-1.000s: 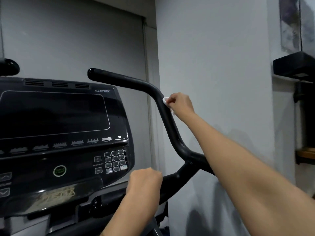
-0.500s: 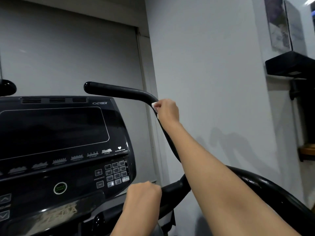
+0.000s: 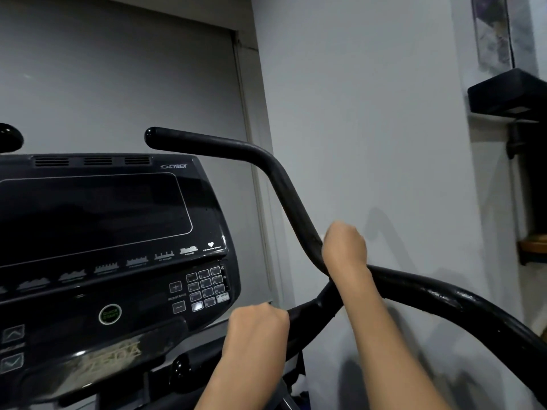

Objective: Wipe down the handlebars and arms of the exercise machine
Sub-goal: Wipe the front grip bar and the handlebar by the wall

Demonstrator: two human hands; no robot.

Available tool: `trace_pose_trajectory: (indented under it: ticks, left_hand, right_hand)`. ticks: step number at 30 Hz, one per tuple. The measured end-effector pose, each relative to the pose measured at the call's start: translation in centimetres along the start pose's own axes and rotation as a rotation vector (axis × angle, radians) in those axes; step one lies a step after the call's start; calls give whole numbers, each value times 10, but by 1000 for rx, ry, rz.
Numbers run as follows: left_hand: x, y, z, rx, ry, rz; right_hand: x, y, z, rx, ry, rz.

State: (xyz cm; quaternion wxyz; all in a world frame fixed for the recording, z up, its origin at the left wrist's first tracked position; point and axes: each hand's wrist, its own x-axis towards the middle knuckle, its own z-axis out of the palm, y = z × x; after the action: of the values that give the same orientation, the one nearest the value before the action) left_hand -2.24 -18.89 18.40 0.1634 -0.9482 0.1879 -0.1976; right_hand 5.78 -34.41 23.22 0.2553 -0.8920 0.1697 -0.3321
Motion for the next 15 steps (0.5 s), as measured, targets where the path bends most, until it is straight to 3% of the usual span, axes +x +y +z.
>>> trace_pose_trajectory:
  ticks: [3,11,15]
  left_hand:
    - [2,1,-2,-7,-5,6]
    - [5,-7,4,-6,-4,-7]
    - [7,-7,5,5,8,-14]
  right_hand:
    - [7,-7,-12,-11,-115,37]
    - [65,-75,-20,547,71,-78]
    - [80,-101,-30,619,86,-209]
